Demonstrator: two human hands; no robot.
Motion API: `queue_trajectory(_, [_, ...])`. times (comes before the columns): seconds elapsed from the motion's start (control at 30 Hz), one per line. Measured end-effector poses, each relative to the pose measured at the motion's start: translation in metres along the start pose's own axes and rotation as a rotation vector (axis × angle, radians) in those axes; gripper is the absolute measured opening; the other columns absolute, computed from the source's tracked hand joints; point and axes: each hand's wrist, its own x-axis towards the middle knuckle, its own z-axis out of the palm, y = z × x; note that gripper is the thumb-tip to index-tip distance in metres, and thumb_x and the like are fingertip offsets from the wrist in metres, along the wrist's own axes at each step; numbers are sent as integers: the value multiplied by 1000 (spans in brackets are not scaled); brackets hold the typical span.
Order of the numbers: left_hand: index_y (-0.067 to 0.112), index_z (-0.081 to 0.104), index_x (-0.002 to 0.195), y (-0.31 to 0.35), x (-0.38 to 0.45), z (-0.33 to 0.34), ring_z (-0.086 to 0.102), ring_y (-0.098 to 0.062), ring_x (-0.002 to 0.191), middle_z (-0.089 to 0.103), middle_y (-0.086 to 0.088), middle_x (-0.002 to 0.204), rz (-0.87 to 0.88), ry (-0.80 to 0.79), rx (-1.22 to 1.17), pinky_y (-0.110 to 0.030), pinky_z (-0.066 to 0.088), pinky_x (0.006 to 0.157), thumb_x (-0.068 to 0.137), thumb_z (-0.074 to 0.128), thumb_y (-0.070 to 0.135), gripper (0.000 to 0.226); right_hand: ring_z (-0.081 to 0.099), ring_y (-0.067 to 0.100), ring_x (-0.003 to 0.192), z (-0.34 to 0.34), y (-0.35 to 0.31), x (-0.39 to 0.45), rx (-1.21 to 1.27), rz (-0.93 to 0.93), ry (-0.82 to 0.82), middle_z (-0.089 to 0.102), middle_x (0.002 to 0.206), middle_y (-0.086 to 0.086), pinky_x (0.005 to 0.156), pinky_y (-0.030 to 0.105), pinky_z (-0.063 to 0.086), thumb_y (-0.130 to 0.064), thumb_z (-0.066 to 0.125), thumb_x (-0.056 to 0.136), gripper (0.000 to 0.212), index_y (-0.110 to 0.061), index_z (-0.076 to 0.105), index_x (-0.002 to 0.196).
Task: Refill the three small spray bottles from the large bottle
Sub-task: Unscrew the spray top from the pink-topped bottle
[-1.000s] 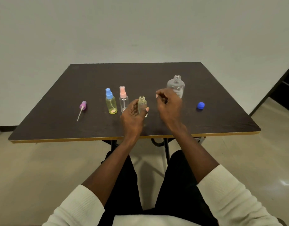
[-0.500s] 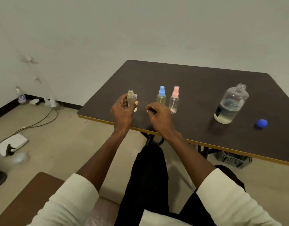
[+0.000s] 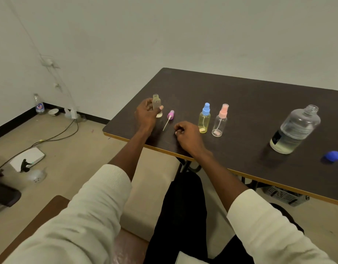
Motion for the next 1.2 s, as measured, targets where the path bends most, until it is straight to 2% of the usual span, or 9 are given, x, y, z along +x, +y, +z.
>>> queue_trajectory(0.17, [16, 67, 126, -10, 4, 5, 71, -16, 106, 74, -3, 119, -11, -60, 10, -40, 60, 92, 83, 82, 21, 45, 61, 18, 93, 0, 1, 3, 22, -1, -1, 70, 100, 7, 85, 33, 51, -1, 57, 88, 20, -6, 73, 99])
queue_trajectory(0.37, [13, 66, 127, -9, 6, 11, 70, -13, 107, 73, -3, 120, 8, -66, 28, -16, 54, 80, 86, 79, 18, 44, 62, 15, 90, 1, 6, 6, 75, 20, 2, 70, 100, 5, 85, 34, 53, -2, 59, 88, 19, -8, 73, 100])
queue_trajectory(0.53, [13, 64, 124, -12, 7, 13, 69, -11, 105, 73, -3, 119, 36, -80, 72, -26, 58, 89, 87, 79, 21, 41, 63, 17, 91, 3, 9, 5, 93, 32, 2, 70, 101, 5, 86, 35, 53, -2, 60, 88, 19, -7, 73, 102])
queue_trajectory(0.67, [12, 63, 124, -14, 9, 13, 69, -5, 100, 72, -2, 120, 27, -88, 69, -14, 56, 81, 86, 80, 22, 42, 63, 18, 86, 3, 10, 5, 100, 33, 4, 70, 97, 5, 83, 38, 54, -3, 61, 87, 18, -9, 73, 99])
queue_trajectory(0.83, [12, 60, 126, -14, 8, 13, 68, -12, 112, 69, -5, 126, 33, -96, 41, -14, 56, 84, 83, 83, 23, 49, 63, 17, 89, 0, 7, 3, 115, 42, 1, 70, 100, 5, 86, 36, 54, -4, 62, 89, 18, -9, 72, 102])
queue_trajectory(0.97, [14, 56, 129, -6, -1, 10, 60, -16, 121, 64, -5, 132, 83, 16, 66, -23, 51, 97, 87, 80, 31, 51, 63, 13, 92, -6, 4, -6, 156, -9, 89, 71, 100, 4, 85, 27, 53, -1, 60, 88, 18, -8, 73, 99])
queue_trajectory(1.03, [14, 59, 122, 1, -14, 8, 61, -12, 112, 65, 0, 121, 183, 143, 97, -18, 51, 88, 91, 74, 34, 40, 61, 8, 88, -13, 3, -15, 185, -54, 150, 71, 96, 3, 80, 16, 50, -1, 60, 88, 17, -7, 73, 97])
queue_trajectory(1.1, [9, 61, 112, 7, -31, 11, 60, -14, 98, 64, -2, 106, 293, 233, 65, -24, 51, 82, 92, 70, 34, 33, 59, 4, 82, -20, 4, -24, 202, -119, 234, 70, 91, 3, 75, 7, 46, 2, 62, 86, 15, -6, 73, 93])
queue_trajectory(1.2, [3, 56, 100, 18, -65, 28, 56, -22, 87, 58, -9, 95, 397, 253, -50, -19, 46, 76, 93, 67, 26, 27, 60, 7, 77, -31, 13, -40, 205, -206, 401, 69, 83, 4, 72, 11, 48, 5, 63, 82, 12, -4, 71, 85])
